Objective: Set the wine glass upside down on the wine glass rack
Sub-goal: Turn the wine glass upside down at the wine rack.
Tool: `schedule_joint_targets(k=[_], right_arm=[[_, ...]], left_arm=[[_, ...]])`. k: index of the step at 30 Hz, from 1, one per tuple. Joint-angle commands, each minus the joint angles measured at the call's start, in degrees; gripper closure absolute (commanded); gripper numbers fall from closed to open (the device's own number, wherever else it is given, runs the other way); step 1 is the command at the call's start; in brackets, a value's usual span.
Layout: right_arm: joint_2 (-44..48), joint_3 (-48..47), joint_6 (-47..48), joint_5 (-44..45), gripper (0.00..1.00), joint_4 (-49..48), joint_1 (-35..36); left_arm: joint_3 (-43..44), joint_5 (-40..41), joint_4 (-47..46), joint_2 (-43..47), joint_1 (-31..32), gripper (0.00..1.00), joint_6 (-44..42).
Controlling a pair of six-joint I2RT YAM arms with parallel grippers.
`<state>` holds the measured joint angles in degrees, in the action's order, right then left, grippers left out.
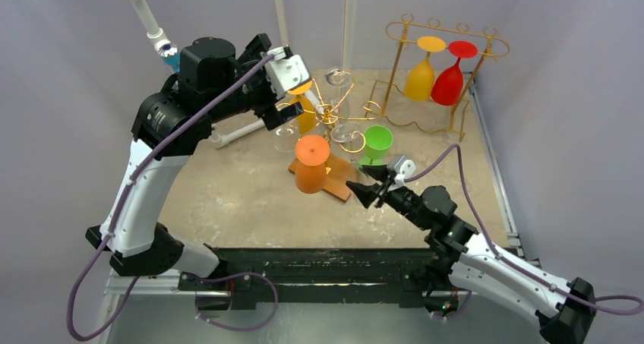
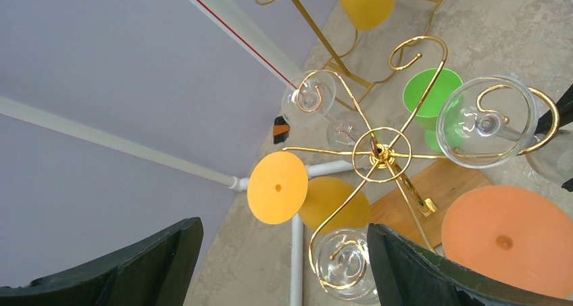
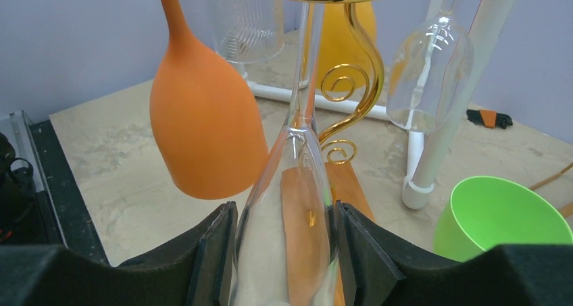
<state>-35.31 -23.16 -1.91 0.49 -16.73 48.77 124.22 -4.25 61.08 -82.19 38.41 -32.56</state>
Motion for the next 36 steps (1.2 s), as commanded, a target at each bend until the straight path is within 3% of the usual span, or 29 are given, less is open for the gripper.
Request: schedule_joint_targets(k=[1, 14, 20, 24, 29, 33, 36], right_arm=[[0.43, 0.83, 4.23, 1.03, 1.00, -10.08, 0.50], [-1.32, 7.73, 2.61, 8.39, 1.00, -25.32, 0.56], [-3.47, 8.75, -1.20, 10.81, 1.00, -26.29, 0.54], [-5.45, 9.76, -2.60, 10.29, 0.79, -27.33, 0.59], [-5.14, 10.98, -3.59, 12.00, 0.42, -28.05, 0.46], [-3.36, 9.86, -3.22, 12.60, 0.22, -24.78, 0.57], [-0.96, 9.13, -2.97, 12.86, 0.14, -21.41, 0.60]], left_arm=[[1.37, 15.33, 5.72, 0.27, 0.18, 0.00, 7.31], [1.94, 15.85, 5.74, 0.17, 0.17, 0.00, 7.13], [2.03, 15.53, 5.68, 0.27, 0.18, 0.00, 7.33], [1.97, 15.33, 5.31, 0.69, 0.17, 0.00, 7.07], [1.86, 15.49, 5.09, 1.11, 0.21, 0.00, 6.58], [0.86, 15.46, 4.00, 1.80, 0.17, 0.00, 6.27], [0.57, 15.41, 3.92, 1.86, 0.17, 0.00, 5.98]])
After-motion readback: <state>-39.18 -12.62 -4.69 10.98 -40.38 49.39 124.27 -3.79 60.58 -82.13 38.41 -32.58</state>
